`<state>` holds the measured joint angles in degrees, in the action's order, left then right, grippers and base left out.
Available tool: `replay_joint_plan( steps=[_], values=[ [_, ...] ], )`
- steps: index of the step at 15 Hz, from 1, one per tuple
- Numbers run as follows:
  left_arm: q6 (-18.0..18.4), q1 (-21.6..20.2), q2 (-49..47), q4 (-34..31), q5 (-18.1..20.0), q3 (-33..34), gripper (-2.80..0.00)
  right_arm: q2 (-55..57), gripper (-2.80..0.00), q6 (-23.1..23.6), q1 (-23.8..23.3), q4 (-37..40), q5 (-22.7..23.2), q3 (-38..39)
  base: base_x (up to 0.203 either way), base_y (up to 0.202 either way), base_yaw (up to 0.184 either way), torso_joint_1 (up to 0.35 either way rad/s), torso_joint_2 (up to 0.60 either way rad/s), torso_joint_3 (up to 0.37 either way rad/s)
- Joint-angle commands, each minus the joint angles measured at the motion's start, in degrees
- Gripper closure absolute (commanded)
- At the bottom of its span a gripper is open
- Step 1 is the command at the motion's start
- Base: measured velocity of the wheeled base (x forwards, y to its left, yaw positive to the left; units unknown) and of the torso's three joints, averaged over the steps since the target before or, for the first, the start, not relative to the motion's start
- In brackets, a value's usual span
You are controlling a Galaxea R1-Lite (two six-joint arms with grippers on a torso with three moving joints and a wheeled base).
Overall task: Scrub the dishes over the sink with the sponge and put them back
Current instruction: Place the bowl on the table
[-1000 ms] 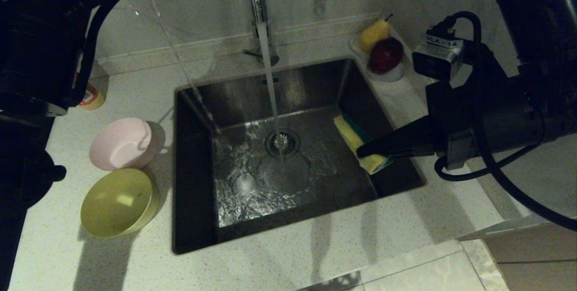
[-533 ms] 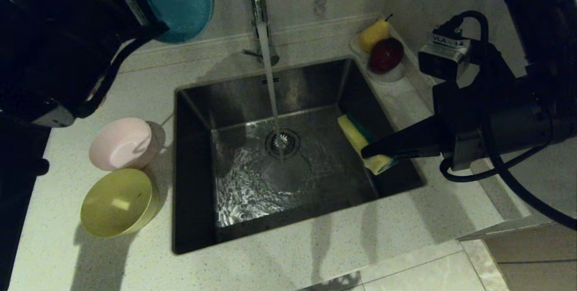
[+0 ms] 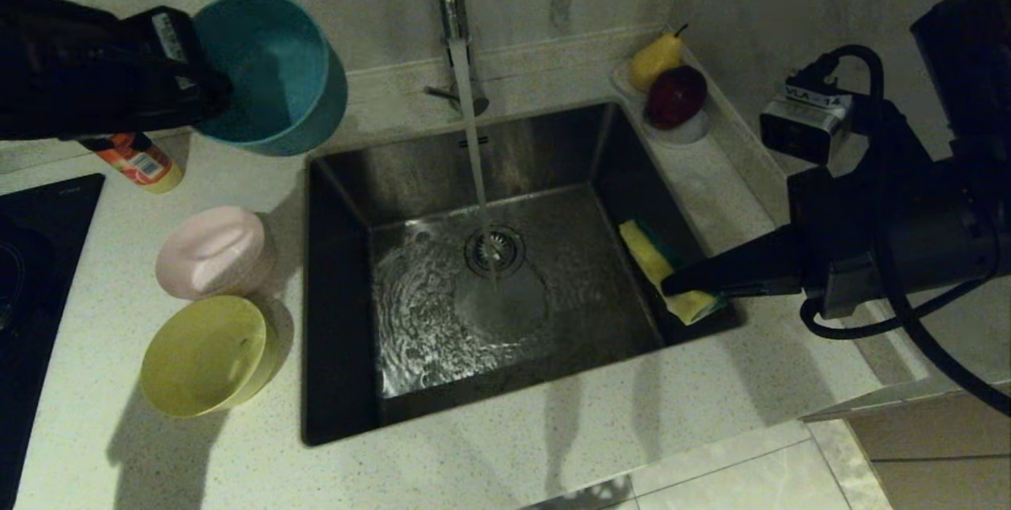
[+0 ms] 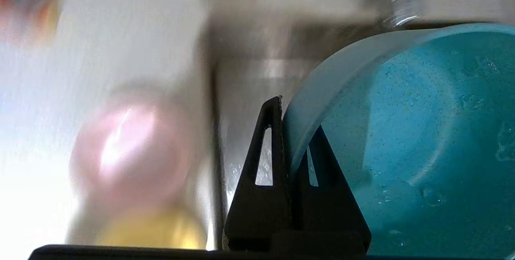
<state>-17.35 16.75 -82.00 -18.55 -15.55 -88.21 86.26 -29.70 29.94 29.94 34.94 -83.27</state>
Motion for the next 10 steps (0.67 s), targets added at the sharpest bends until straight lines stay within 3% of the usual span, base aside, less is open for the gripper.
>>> replay_joint_plan(
  steps=[1, 5, 7, 10],
  values=[
    [-6.4, -7.6, 0.5, -11.7, 1.6, -4.2, 0.00, -0.3, 0.00, 0.6, -1.8, 0.1, 0.2, 1.0, 0.000, 0.000, 0.000, 0.000, 0.00, 0.000],
    [-7.8, -22.1, 2.0, -12.2, 2.0, -4.5, 0.00, -0.7, 0.00, 0.6, -3.4, 0.1, 0.2, 0.9, 0.000, 0.000, 0.000, 0.000, 0.00, 0.000],
    [-8.7, -26.7, 4.5, -12.8, 1.5, -2.6, 0.00, -0.5, 0.00, 0.6, -4.0, 0.2, 0.2, 1.1, 0.000, 0.000, 0.000, 0.000, 0.00, 0.000],
    [-11.7, -30.2, 5.7, -12.7, -3.7, 1.4, 0.00, -0.5, 0.00, 0.6, -5.0, 0.4, 0.2, 1.3, 0.000, 0.000, 0.000, 0.000, 0.00, 0.000]
  ],
)
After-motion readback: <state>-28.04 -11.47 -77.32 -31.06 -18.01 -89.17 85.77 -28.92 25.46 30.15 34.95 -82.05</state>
